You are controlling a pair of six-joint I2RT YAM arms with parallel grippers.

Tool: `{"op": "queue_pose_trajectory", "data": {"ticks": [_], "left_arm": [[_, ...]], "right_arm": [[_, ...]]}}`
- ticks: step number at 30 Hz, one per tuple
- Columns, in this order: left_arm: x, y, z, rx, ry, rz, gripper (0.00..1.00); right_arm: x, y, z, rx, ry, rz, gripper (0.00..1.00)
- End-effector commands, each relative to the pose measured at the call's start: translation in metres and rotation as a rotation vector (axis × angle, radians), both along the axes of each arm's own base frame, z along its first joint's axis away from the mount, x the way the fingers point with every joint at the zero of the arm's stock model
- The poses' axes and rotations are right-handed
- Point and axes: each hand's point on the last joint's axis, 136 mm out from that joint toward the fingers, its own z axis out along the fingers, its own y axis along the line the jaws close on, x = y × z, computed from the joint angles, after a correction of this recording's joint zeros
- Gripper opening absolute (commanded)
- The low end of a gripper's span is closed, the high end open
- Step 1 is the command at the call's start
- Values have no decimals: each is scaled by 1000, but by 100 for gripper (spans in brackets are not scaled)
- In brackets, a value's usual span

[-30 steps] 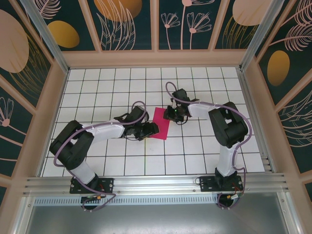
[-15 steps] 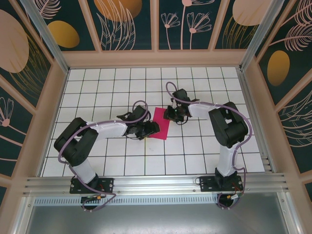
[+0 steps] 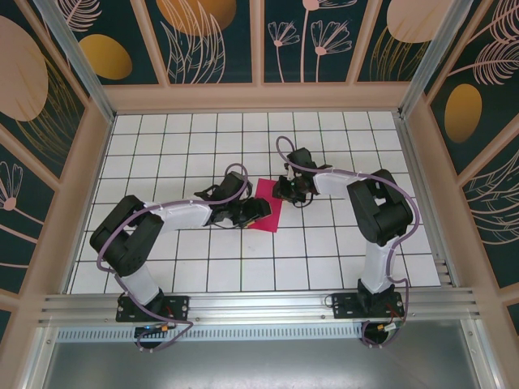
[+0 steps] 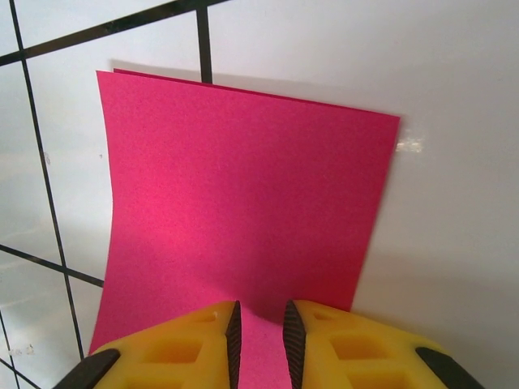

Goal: Fold a paper plane with a square sheet of paper (pick it up from the middle)
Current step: Fold the triangle a second time at the center of the table.

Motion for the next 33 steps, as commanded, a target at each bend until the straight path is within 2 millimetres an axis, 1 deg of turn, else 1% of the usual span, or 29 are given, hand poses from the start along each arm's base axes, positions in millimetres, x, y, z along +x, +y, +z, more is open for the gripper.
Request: {"op": "queue_pose_trajectory", "data": {"ticks": [1, 2, 4, 10, 15, 17, 20, 23, 24, 25, 28, 31, 33], "left_arm": [[12, -23, 34, -131, -90, -45, 55], [13, -26, 38, -144, -102, -54, 55], [15, -30, 33, -150, -102, -65, 55], [19, -40, 27, -185, -112, -86, 55], [27, -36, 18, -149, -142, -65, 54], [30, -33, 14, -130, -151, -44, 51], [31, -26, 6, -101, -158, -15, 46], [30, -21, 2, -104, -165, 5, 41], [29, -20, 1, -99, -163, 7, 41], [30, -20, 0, -93, -164, 5, 40], [30, -19, -2, -83, -166, -1, 37], [29, -17, -5, -70, -167, 1, 34], [29, -15, -7, -59, -165, 6, 32]], "right_arm": [[-15, -13, -21, -39, 58, 5, 25], [-16, -13, -22, -36, 63, 6, 25], [-17, -13, -21, -21, 72, 7, 25], [-19, -11, -14, 42, 85, 14, 24], [-19, -6, 2, 144, 87, 31, 24], [-18, -5, 14, 199, 71, 37, 24], [-8, -7, 41, 294, 4, 24, 23], [-1, -9, 68, 359, -63, 38, 23], [0, -9, 75, 371, -78, 48, 23], [-1, -9, 78, 376, -85, 51, 23], [-8, -11, 85, 391, -100, 51, 25], [-22, -16, 82, 390, -93, 53, 31], [-32, -20, 78, 383, -81, 52, 37]]}}
